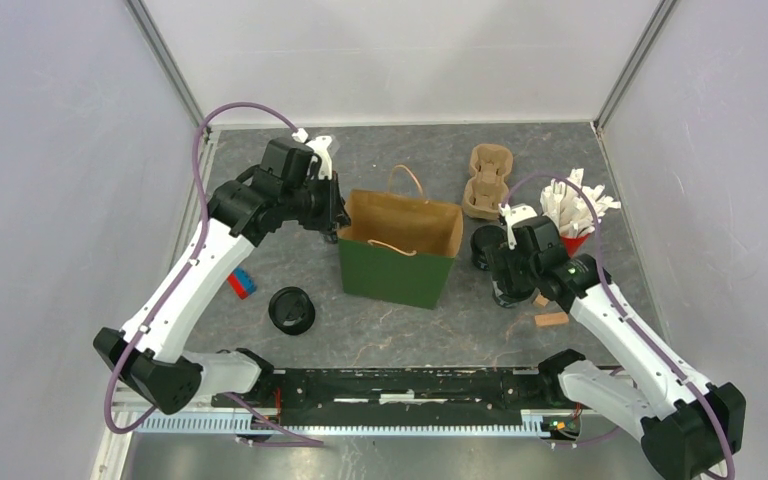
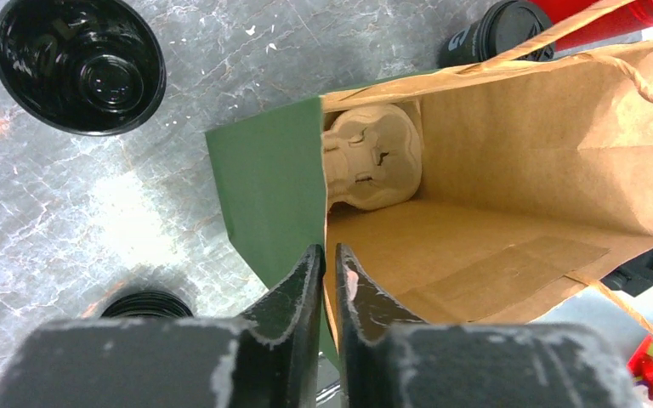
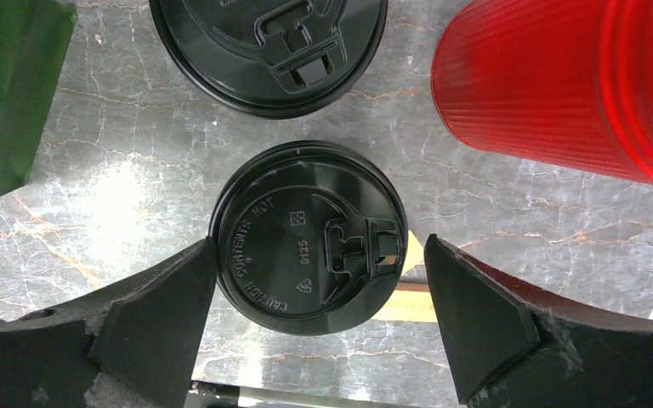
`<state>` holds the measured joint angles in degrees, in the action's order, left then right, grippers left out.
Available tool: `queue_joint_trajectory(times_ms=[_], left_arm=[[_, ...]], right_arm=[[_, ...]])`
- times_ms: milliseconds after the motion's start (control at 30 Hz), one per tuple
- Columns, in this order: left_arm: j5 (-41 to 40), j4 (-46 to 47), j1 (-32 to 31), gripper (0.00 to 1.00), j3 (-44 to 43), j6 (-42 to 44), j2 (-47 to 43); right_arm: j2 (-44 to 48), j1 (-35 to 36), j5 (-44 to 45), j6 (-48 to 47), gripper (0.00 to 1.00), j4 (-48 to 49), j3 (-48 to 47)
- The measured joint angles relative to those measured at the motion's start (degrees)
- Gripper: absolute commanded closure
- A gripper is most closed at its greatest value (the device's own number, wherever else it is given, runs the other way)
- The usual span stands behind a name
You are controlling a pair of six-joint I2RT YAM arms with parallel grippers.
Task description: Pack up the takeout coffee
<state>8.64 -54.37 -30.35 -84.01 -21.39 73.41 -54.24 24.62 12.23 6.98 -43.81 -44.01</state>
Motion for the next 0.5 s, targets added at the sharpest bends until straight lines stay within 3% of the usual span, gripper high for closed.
queue_joint_trajectory(times_ms=[167, 333, 500], left_arm=[[0.04, -0.02, 0.0, 0.66, 1.79, 0.02, -0.83], [0.33, -0.15, 0.0, 0.64, 2.43, -0.02, -0.94], [0.5, -0.15, 0.0, 0.6, 2.43, -0.02, -1.57]], right_arm=[[1.86, -0.02, -0.66, 0.66, 0.05, 1.99, 2.78], [3.58, -0.28, -1.57, 1.01, 0.08, 4.28, 4.87], [3.58, -0.37, -1.66, 1.18, 0.02, 4.9, 4.92]])
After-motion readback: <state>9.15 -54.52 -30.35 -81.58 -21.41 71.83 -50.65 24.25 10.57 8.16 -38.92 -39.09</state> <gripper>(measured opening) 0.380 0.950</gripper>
